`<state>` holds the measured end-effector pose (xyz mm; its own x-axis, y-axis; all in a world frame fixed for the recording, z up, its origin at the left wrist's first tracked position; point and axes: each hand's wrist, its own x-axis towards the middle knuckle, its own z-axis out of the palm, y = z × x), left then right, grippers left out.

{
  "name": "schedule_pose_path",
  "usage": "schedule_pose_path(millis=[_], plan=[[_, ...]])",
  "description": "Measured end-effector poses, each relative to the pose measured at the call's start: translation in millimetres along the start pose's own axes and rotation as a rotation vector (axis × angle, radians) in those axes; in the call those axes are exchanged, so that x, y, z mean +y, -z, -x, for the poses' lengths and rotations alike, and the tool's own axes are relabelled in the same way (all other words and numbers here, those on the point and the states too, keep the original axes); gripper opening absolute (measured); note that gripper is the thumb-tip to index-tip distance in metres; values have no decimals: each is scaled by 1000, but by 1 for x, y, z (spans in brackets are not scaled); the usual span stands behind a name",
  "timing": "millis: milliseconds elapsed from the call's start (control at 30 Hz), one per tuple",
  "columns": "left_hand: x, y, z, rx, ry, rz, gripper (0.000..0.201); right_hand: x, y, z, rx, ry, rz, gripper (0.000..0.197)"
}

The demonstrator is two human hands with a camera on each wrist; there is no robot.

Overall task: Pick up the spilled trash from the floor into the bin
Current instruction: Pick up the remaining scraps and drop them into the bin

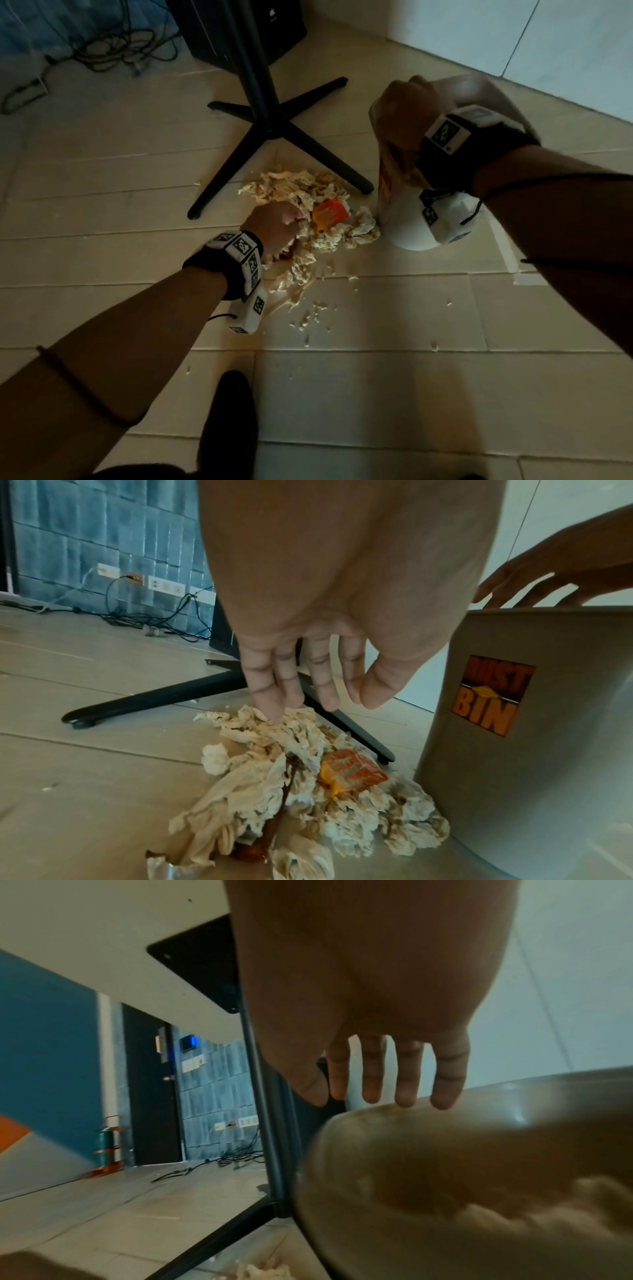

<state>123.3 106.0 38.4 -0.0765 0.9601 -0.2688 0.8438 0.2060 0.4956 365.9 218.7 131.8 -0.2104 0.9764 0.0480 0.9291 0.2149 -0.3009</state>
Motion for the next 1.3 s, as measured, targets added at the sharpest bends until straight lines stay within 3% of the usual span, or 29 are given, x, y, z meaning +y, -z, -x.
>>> schedule_pose_path(millis=[100, 233, 333, 633, 833, 933, 1133, 1300], plan=[[-7, 10, -14, 39, 18, -14, 18, -27, -1, 2, 68, 52, -110, 36], [-19, 16, -37, 72, 21, -28, 29, -64, -9, 2, -2, 219, -153, 37], [-28, 17, -57, 75, 26, 4, 35, -82, -27, -7, -78, 248, -152, 37], [-64, 15, -126, 10, 7, -18, 47, -86, -119, -21, -336, -3, -169, 44], [-76, 12, -167, -19, -16, -21, 38, -58, -179, -6, -394, -251, -163, 50], [-77, 8, -190, -11, -4, -30, 37, -41, -211, 8, -390, -408, -185, 66], [-68, -11, -239, -110, 21, -112, 70, -23, -236, 25, -406, -446, -222, 82], [-50, -31, -271, -220, -37, -258, 90, -31, -249, 32, -329, -470, -314, 76]])
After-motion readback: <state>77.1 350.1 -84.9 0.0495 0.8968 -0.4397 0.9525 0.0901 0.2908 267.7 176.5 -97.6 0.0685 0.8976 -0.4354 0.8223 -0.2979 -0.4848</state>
